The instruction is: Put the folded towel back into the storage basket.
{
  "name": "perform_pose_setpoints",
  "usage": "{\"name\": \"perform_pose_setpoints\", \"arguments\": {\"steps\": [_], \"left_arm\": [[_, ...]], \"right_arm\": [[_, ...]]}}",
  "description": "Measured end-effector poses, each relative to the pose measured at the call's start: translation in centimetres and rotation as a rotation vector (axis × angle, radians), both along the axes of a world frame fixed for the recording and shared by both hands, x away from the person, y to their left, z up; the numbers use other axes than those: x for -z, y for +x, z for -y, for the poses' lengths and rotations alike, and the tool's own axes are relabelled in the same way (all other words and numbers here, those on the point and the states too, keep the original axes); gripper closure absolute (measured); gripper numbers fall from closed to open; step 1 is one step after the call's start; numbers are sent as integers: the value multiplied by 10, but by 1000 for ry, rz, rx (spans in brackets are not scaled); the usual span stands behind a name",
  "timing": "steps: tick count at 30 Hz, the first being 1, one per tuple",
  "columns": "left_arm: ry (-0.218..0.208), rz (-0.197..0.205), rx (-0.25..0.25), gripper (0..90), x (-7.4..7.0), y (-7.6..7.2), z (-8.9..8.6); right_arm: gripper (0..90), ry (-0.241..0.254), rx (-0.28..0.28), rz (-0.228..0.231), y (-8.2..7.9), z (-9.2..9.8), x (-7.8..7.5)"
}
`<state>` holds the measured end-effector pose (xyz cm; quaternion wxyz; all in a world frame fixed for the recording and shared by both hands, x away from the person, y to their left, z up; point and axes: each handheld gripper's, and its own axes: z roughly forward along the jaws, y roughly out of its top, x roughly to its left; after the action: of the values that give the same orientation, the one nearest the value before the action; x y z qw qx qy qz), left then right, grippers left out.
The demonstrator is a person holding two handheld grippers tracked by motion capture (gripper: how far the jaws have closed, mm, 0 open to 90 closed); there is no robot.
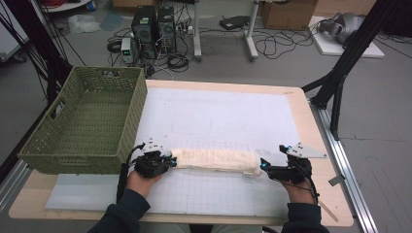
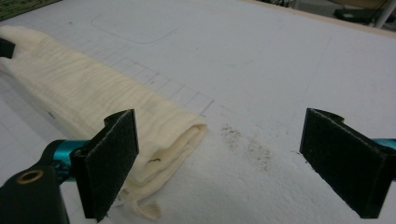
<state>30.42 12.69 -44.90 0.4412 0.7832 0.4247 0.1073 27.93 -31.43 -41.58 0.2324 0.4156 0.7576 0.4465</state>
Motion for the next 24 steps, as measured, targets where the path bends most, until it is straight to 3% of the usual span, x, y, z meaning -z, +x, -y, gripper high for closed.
{"name": "perform_pose_setpoints", "arguments": {"steps": [3,6,16,20,22,24], "left_arm": [[-4,-3,-3,808,0,0,0],[-6,0,-7,808,0,0,-1],[-2,4,3,807,1,0,-2],[4,10,8,806,1,0,-2],[6,12,10,807,1,0,-2],[6,13,13,807,1,0,-2]], "right_arm": [[114,15,-16,-46,2,-5,5],[214,18,-47,-95,3,-14,10],[439,-27,-84,-139,5,-32,21],[480,-62,-93,-171,6,-35,26],[496,-126,-110,-175,5,-38,29],[516,-148,-114,-160,4,-41,29]]}}
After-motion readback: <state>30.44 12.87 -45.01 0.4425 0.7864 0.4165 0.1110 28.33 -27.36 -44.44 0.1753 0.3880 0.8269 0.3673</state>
